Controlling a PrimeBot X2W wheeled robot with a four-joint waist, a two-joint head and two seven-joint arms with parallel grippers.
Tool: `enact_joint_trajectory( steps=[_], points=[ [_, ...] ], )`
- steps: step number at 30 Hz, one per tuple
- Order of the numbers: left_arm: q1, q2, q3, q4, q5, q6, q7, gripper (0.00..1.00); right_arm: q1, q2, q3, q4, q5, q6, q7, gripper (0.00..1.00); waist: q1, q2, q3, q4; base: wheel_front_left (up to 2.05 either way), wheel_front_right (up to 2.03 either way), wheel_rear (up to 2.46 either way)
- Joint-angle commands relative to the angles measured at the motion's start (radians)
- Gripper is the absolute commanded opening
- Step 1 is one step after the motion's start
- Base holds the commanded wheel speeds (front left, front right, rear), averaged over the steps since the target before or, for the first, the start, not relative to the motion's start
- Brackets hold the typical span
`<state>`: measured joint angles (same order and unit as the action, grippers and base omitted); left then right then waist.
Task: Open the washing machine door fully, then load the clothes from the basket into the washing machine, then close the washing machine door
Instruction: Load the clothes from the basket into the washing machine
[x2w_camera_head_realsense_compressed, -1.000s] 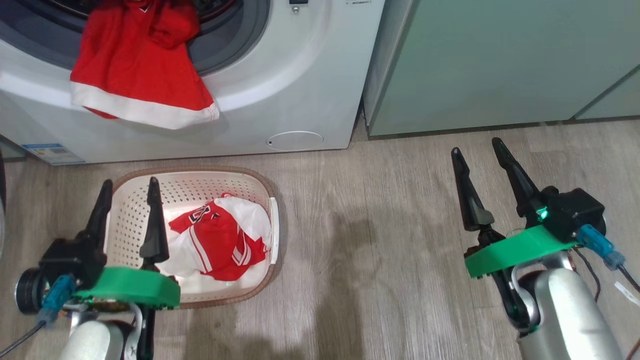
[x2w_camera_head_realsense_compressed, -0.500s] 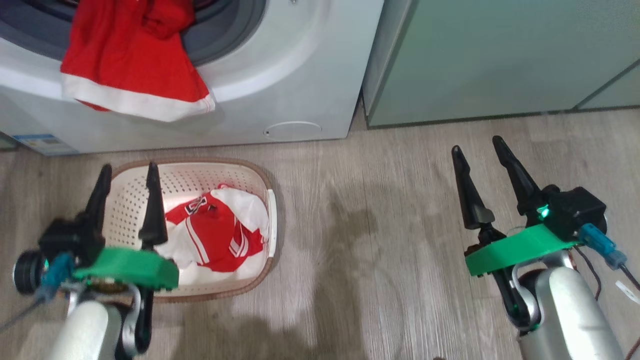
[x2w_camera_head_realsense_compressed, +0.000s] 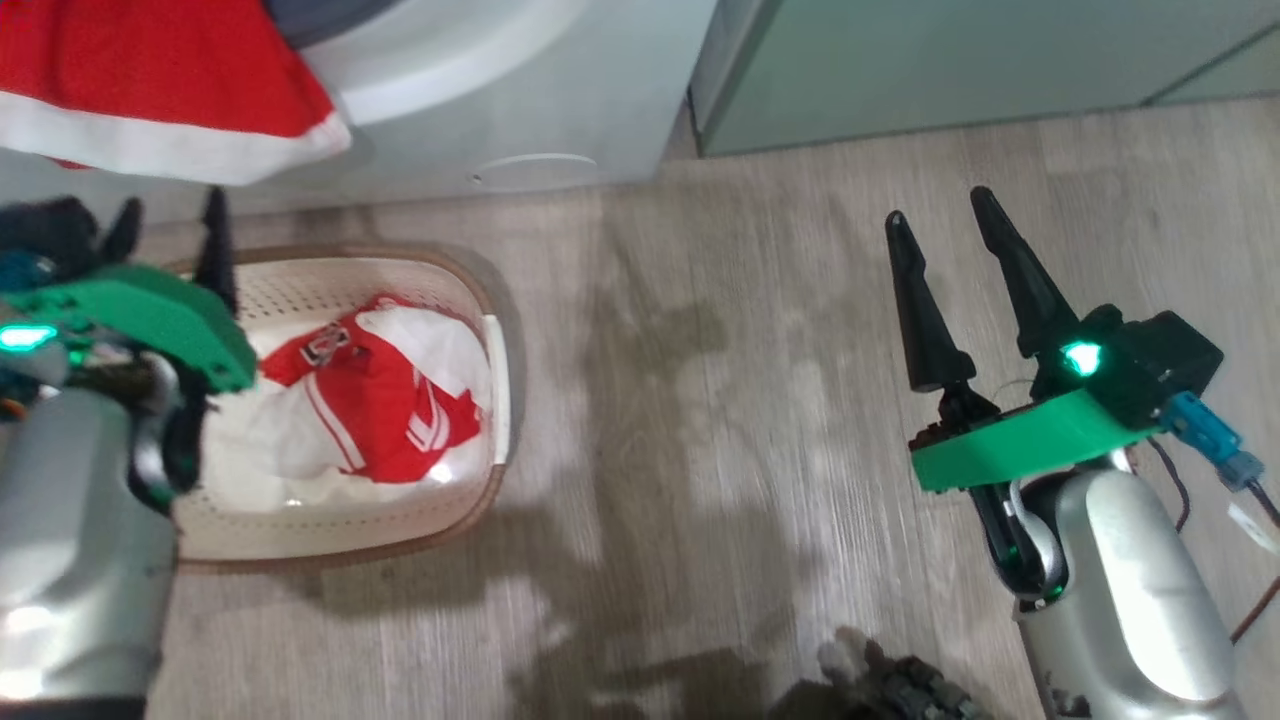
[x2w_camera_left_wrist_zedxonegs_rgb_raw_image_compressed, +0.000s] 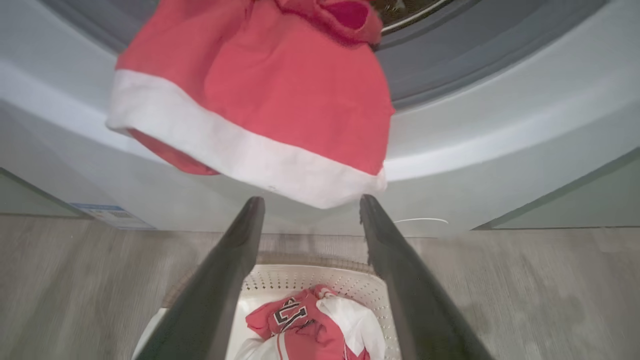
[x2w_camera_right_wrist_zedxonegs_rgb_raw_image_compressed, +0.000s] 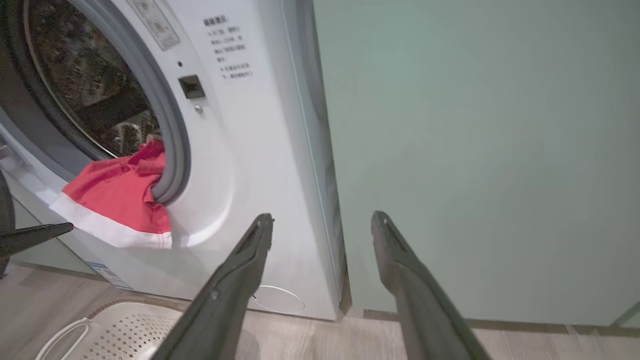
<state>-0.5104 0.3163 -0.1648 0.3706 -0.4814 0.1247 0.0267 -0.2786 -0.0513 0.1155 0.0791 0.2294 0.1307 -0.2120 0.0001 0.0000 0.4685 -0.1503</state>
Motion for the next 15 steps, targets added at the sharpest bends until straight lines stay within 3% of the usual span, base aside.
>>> enact_joint_trajectory(
  steps=[1, 15],
  points=[
    [-0.052, 0.050, 0.050, 0.014, -0.013, -0.009, 0.010, 1.00, -0.010, 0.001, 0.027, -0.021, 0.013, 0.000, -0.017, 1.00, -0.0001, 0.0000, 0.040, -0.031, 0.00, 0.00, 0.00],
    [-0.291, 0.111, 0.112, 0.347, -0.083, -0.082, -0.018, 1.00, -0.063, 0.001, 0.054, 0.027, 0.056, 0.000, -0.048, 1.00, -0.0001, 0.0000, 0.118, -0.073, 0.00, 0.00, 0.00]
  ],
)
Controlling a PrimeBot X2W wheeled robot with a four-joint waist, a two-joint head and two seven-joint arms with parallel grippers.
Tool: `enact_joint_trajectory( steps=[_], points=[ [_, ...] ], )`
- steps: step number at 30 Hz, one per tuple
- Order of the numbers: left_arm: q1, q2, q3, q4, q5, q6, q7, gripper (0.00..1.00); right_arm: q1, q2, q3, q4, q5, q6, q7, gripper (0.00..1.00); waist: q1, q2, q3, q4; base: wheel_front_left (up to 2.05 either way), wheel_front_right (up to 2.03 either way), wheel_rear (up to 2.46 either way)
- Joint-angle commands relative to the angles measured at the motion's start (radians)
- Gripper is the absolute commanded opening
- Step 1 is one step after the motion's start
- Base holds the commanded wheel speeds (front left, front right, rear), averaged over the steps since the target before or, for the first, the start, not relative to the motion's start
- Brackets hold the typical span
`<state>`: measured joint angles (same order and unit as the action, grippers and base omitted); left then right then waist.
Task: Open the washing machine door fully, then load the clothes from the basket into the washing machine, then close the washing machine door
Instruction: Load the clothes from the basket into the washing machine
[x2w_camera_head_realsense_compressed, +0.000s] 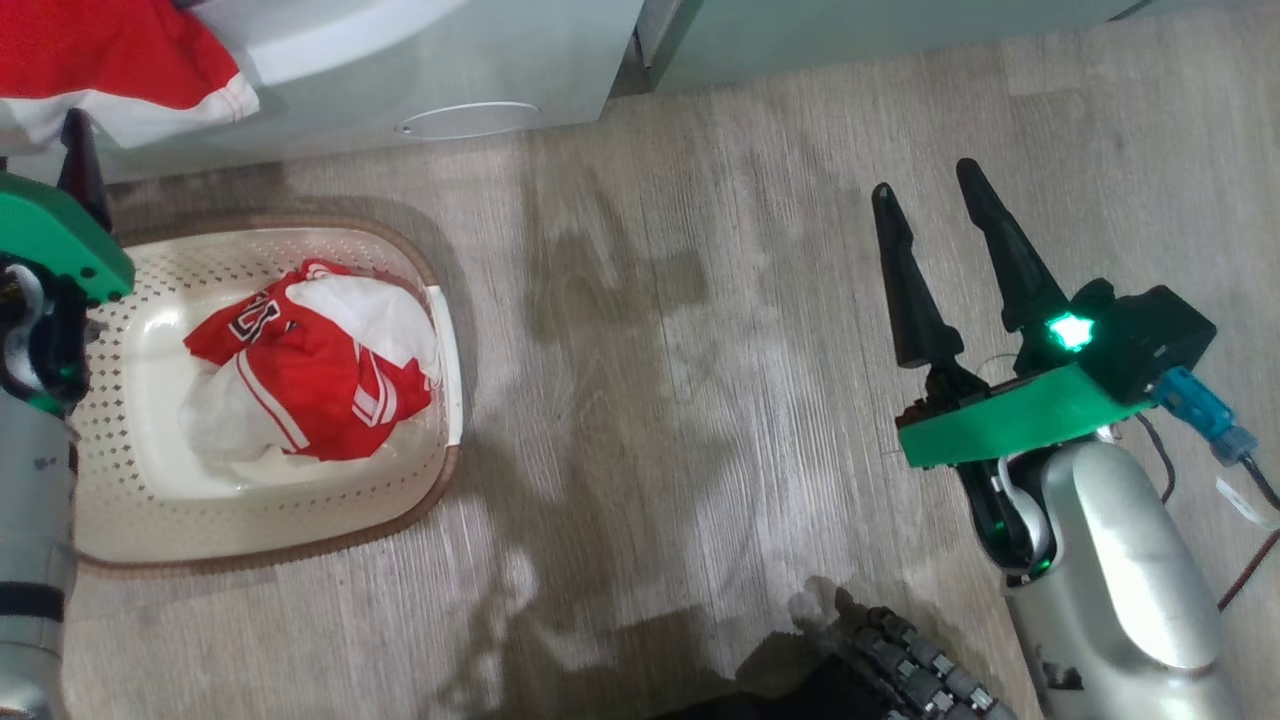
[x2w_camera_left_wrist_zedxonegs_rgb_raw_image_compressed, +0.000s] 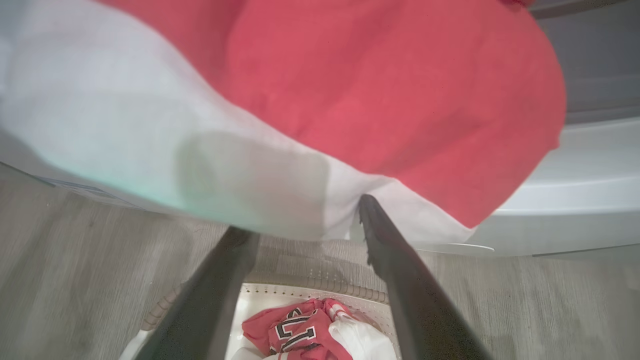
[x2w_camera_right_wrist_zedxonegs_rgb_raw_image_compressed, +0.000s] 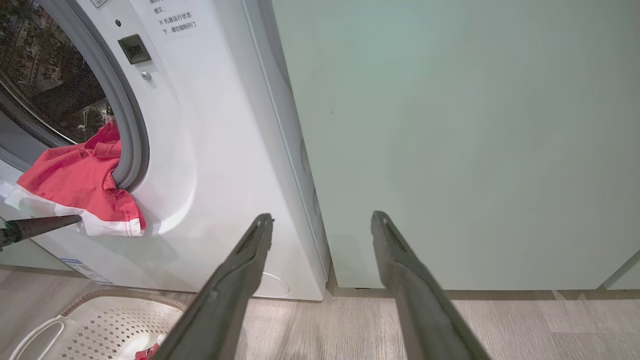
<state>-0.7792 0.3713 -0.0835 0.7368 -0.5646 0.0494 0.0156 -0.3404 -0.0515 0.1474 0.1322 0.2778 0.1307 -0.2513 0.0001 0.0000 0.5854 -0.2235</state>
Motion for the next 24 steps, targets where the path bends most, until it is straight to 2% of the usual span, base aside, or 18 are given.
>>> enact_joint_trajectory(
  steps=[1, 2, 3, 8, 13, 21, 24],
  points=[
    [-0.030, 0.058, 0.023, -0.013, 0.005, -0.016, -0.015, 0.85, -0.002, 0.001, 0.021, -0.025, 0.008, 0.000, -0.009, 1.00, -0.0001, 0.0000, 0.001, 0.001, 0.00, 0.00, 0.00],
    [-0.035, 0.058, 0.015, -0.008, 0.011, -0.024, -0.020, 0.31, -0.002, 0.001, 0.019, -0.024, 0.008, 0.000, -0.010, 1.00, -0.0001, 0.0000, 0.001, 0.003, 0.00, 0.00, 0.00],
    [-0.038, 0.055, 0.006, -0.004, 0.014, -0.030, -0.018, 0.00, -0.003, 0.001, 0.017, -0.025, 0.008, 0.000, -0.010, 1.00, -0.0001, 0.0000, 0.000, 0.006, 0.00, 0.00, 0.00],
    [-0.056, 0.050, -0.029, -0.015, 0.016, -0.051, 0.045, 0.00, 0.000, 0.001, 0.016, -0.026, 0.029, 0.000, -0.010, 1.00, -0.0001, 0.0000, -0.007, 0.020, 0.00, 0.00, 0.00],
    [-0.082, 0.074, -0.058, -0.084, 0.031, -0.059, 0.115, 0.00, 0.003, 0.001, 0.014, -0.031, 0.033, 0.000, -0.010, 1.00, -0.0001, 0.0000, -0.007, 0.024, 0.00, 0.00, 0.00],
    [-0.162, 0.147, -0.077, -0.288, 0.024, -0.046, 0.345, 0.00, -0.004, 0.001, 0.034, -0.046, 0.068, 0.000, -0.010, 1.00, -0.0001, 0.0000, 0.020, -0.002, 0.00, 0.00, 0.00],
    [-0.217, 0.168, -0.072, -0.326, 0.009, -0.036, 0.429, 0.00, -0.008, 0.001, 0.033, -0.057, 0.101, 0.000, -0.010, 1.00, -0.0001, 0.0000, 0.044, -0.019, 0.00, 0.00, 0.00]
  ],
)
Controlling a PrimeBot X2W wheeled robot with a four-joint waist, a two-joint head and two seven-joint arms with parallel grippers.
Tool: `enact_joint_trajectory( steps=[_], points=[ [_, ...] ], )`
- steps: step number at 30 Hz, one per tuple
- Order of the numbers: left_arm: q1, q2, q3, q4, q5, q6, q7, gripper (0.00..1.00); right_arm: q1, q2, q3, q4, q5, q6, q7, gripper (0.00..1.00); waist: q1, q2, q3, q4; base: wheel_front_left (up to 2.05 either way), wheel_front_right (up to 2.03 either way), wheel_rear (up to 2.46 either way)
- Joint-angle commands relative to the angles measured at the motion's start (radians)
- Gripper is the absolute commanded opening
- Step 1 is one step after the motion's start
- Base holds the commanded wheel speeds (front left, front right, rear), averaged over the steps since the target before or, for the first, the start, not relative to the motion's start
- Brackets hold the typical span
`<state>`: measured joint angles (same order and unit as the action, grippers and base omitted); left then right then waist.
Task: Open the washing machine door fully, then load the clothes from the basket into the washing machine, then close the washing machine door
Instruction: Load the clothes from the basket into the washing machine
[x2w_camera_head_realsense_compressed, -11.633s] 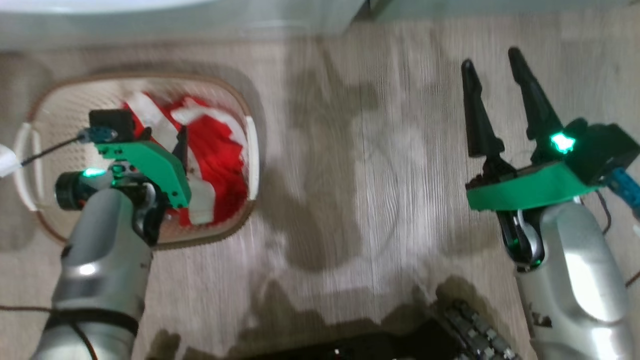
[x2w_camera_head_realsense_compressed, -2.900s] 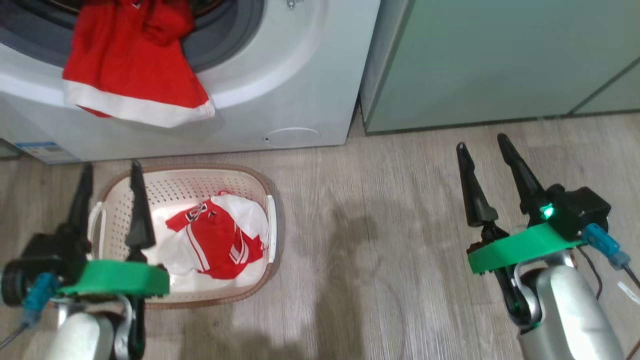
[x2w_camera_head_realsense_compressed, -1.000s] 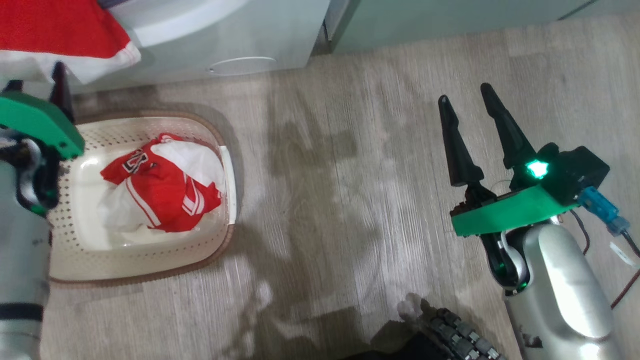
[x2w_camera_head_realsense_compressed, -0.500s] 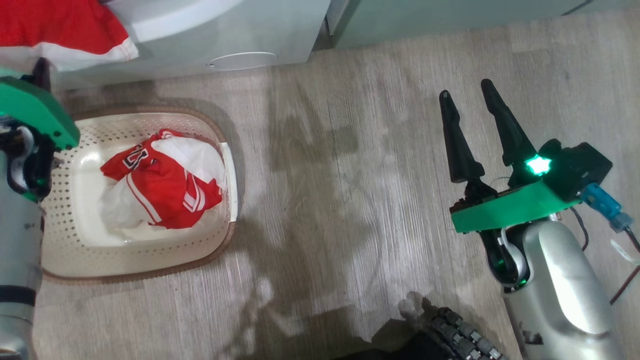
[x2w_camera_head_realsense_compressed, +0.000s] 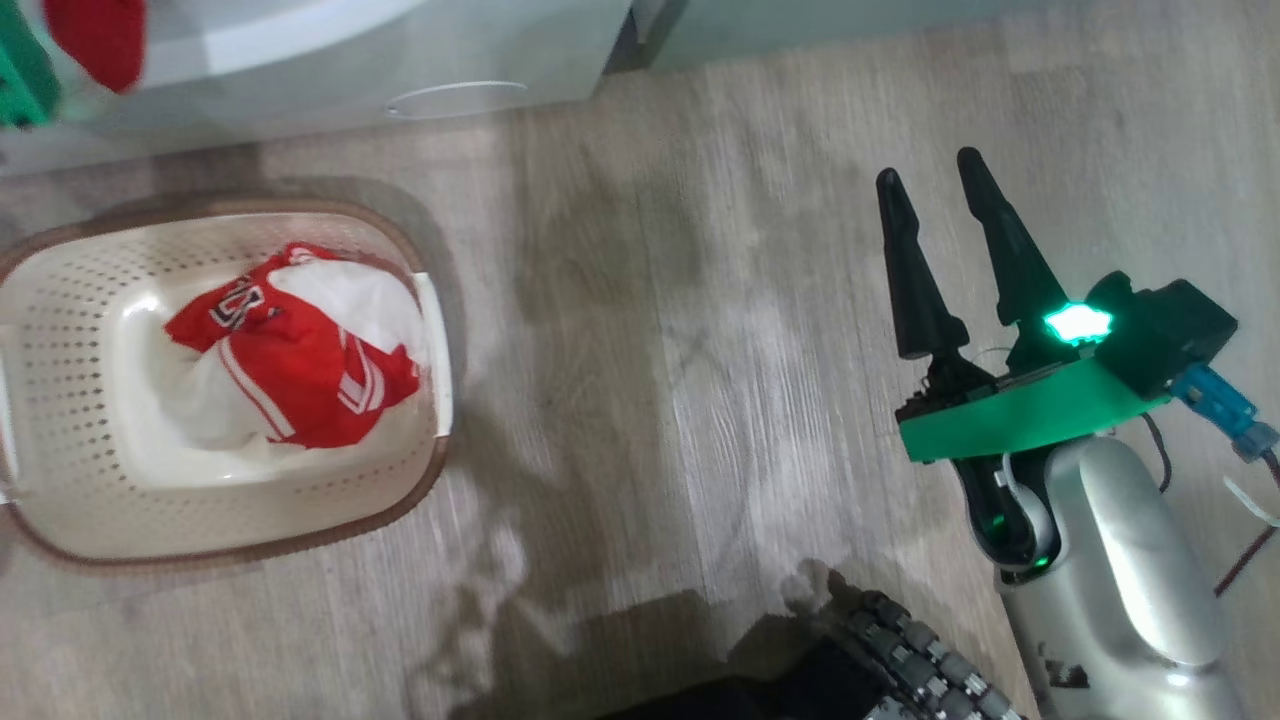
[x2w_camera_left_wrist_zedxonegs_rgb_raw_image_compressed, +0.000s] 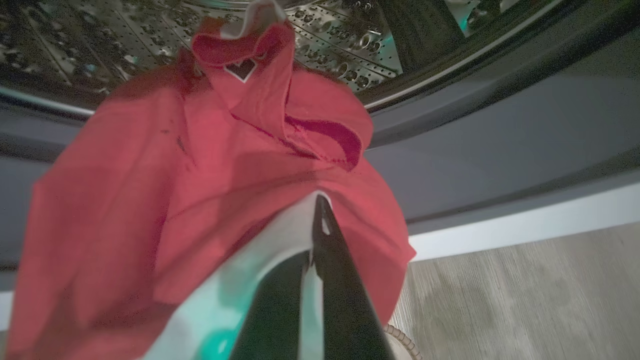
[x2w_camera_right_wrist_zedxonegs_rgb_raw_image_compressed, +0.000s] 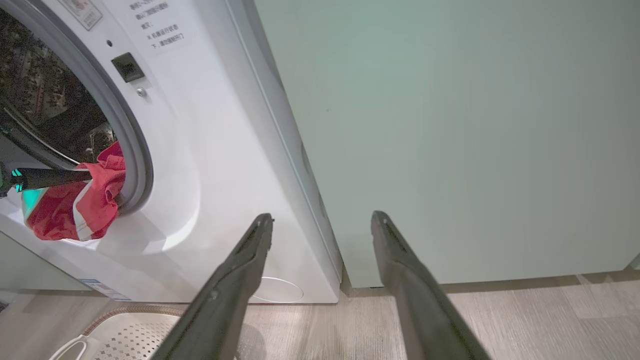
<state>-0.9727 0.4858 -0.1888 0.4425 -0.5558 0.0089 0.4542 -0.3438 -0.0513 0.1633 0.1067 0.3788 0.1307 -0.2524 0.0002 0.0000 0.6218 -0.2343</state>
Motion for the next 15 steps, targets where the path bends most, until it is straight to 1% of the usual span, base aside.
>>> enact_joint_trajectory(
  steps=[1, 4, 9, 15],
  points=[
    [-0.041, 0.062, 0.034, -0.035, -0.004, 0.008, 0.016, 0.00, -0.007, 0.001, 0.018, -0.035, 0.002, 0.000, -0.009, 1.00, -0.0002, 0.0000, 0.016, -0.017, 0.00, 0.00, 0.00],
    [-0.097, 0.098, 0.034, -0.037, 0.004, 0.016, 0.076, 0.00, -0.012, 0.001, 0.027, -0.041, 0.022, 0.000, -0.009, 1.00, -0.0002, 0.0000, 0.043, -0.046, 0.00, 0.00, 0.00],
    [-0.190, 0.147, 0.029, -0.012, 0.034, 0.036, 0.136, 0.00, -0.015, 0.001, 0.040, -0.053, 0.059, 0.000, -0.009, 1.00, -0.0002, 0.0000, 0.089, -0.092, 0.00, 0.00, 0.00],
    [-0.300, 0.194, 0.005, 0.025, 0.092, 0.043, 0.141, 0.00, -0.015, 0.001, 0.051, -0.064, 0.103, 0.000, -0.009, 1.00, -0.0002, 0.0000, 0.140, -0.136, 0.00, 0.00, 0.00]
  ],
)
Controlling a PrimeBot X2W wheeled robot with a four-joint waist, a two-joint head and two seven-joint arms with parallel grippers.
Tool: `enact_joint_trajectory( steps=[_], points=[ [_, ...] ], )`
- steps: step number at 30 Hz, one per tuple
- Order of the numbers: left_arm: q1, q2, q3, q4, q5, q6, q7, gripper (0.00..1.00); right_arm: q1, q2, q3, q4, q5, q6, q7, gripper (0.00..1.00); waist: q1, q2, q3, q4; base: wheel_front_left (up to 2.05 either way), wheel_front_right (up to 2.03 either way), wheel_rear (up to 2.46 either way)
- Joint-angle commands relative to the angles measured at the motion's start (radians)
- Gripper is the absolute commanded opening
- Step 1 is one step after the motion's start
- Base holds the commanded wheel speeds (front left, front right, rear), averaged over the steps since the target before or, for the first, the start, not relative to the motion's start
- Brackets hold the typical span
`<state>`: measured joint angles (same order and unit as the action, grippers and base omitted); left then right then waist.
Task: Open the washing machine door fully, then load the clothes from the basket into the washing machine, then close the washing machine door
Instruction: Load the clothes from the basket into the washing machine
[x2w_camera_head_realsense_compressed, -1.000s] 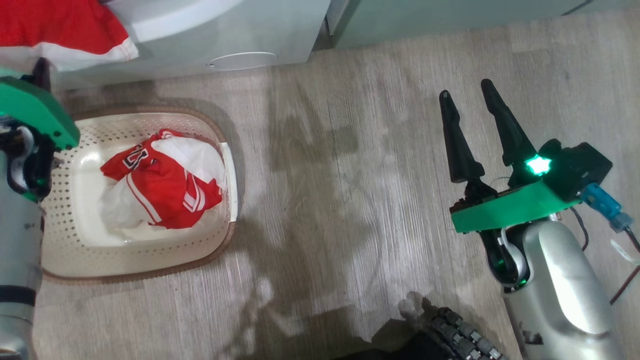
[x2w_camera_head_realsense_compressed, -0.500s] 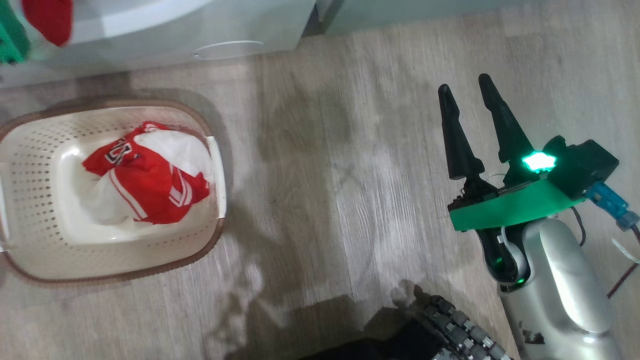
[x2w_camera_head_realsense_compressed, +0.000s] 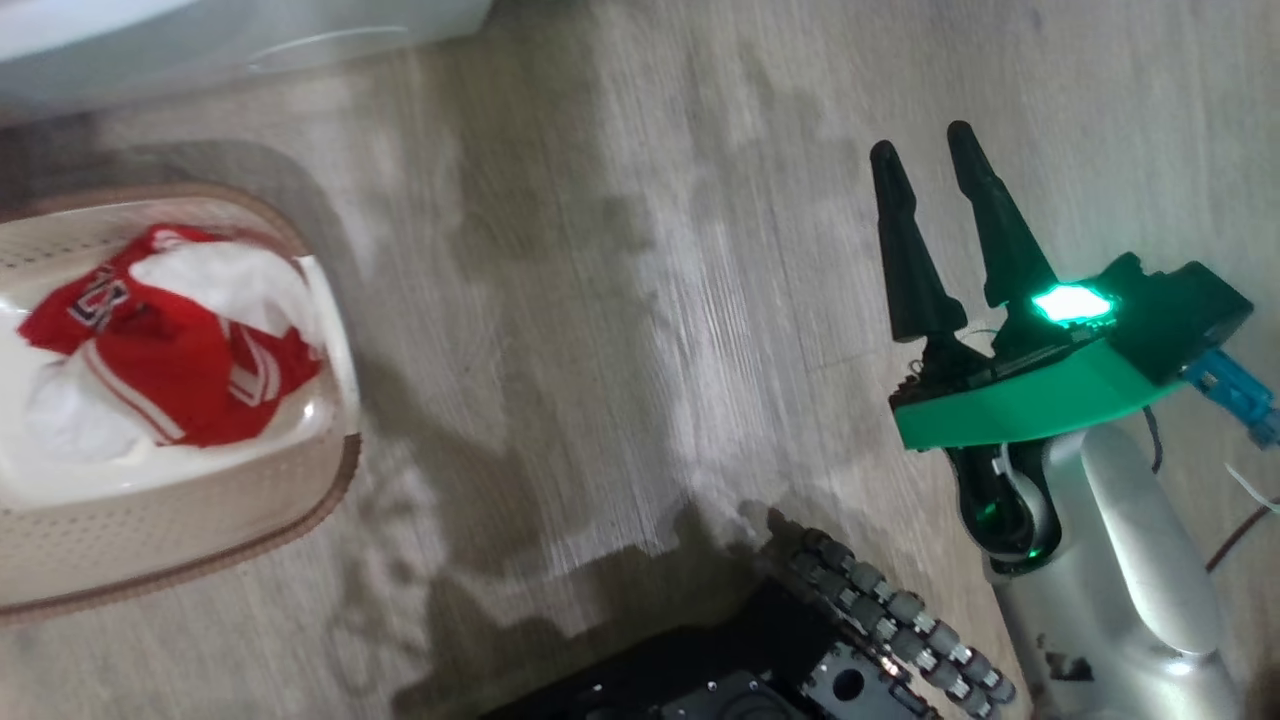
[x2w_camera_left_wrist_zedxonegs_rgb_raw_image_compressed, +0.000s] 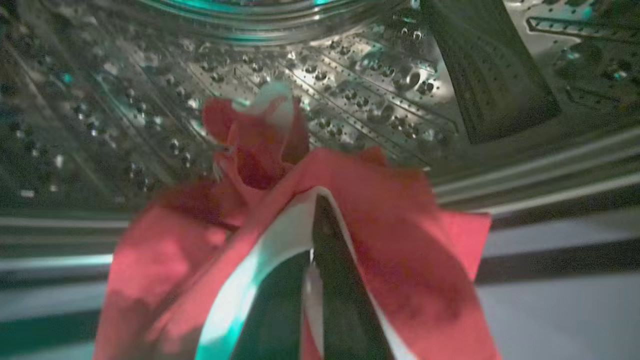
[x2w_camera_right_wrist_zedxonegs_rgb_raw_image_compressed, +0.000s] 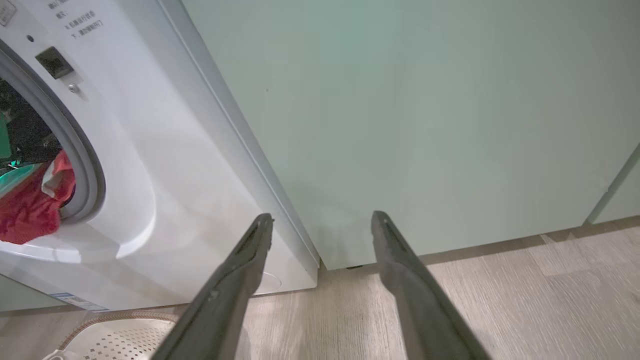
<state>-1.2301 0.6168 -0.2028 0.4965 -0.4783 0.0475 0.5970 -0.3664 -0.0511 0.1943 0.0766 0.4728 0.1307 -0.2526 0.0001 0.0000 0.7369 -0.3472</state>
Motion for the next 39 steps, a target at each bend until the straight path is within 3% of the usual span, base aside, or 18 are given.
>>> enact_joint_trajectory(
  steps=[1, 10, 18, 23, 35, 36, 37, 39],
  points=[
    [-0.060, 0.071, 0.017, -0.024, 0.026, 0.007, -0.009, 0.00, 0.006, 0.001, 0.023, -0.036, 0.012, 0.000, -0.009, 1.00, -0.0001, 0.0000, 0.034, -0.031, 0.00, 0.00, 0.00],
    [-0.224, 0.130, -0.010, 0.012, 0.138, 0.003, -0.201, 0.00, -0.011, 0.001, 0.054, -0.058, 0.048, 0.000, -0.009, 1.00, -0.0001, 0.0000, 0.106, -0.089, 0.00, 0.00, 0.00],
    [-0.353, 0.122, -0.049, 0.049, 0.224, -0.007, -0.485, 0.00, -0.027, 0.001, 0.066, -0.067, 0.064, 0.000, -0.009, 1.00, -0.0001, 0.0000, 0.139, -0.099, 0.00, 0.00, 0.00],
    [-0.405, 0.118, -0.072, 0.082, 0.256, -0.020, -0.605, 0.00, -0.035, 0.001, 0.069, -0.072, 0.063, 0.000, -0.009, 1.00, -0.0001, 0.0000, 0.146, -0.091, 0.00, 0.00, 0.00],
    [-0.349, 0.083, -0.080, 0.295, 0.193, -0.041, -0.517, 0.00, -0.048, 0.001, 0.068, -0.063, 0.051, 0.000, -0.009, 1.00, -0.0001, 0.0000, 0.135, -0.062, 0.00, 0.00, 0.00],
    [-0.344, 0.079, -0.078, 0.303, 0.189, -0.039, -0.519, 0.39, -0.048, 0.001, 0.067, -0.061, 0.049, 0.000, -0.009, 1.00, -0.0001, 0.0000, 0.131, -0.060, 0.00, 0.00, 0.00],
    [-0.336, 0.076, -0.078, 0.309, 0.186, -0.036, -0.523, 0.96, -0.048, 0.001, 0.065, -0.059, 0.046, 0.000, -0.009, 1.00, -0.0001, 0.0000, 0.125, -0.056, 0.00, 0.00, 0.00],
    [-0.318, 0.066, -0.078, 0.317, 0.178, -0.032, -0.536, 1.00, -0.047, 0.001, 0.061, -0.055, 0.038, 0.000, -0.009, 1.00, -0.0001, 0.0000, 0.110, -0.049, 0.00, 0.00, 0.00]
  ],
)
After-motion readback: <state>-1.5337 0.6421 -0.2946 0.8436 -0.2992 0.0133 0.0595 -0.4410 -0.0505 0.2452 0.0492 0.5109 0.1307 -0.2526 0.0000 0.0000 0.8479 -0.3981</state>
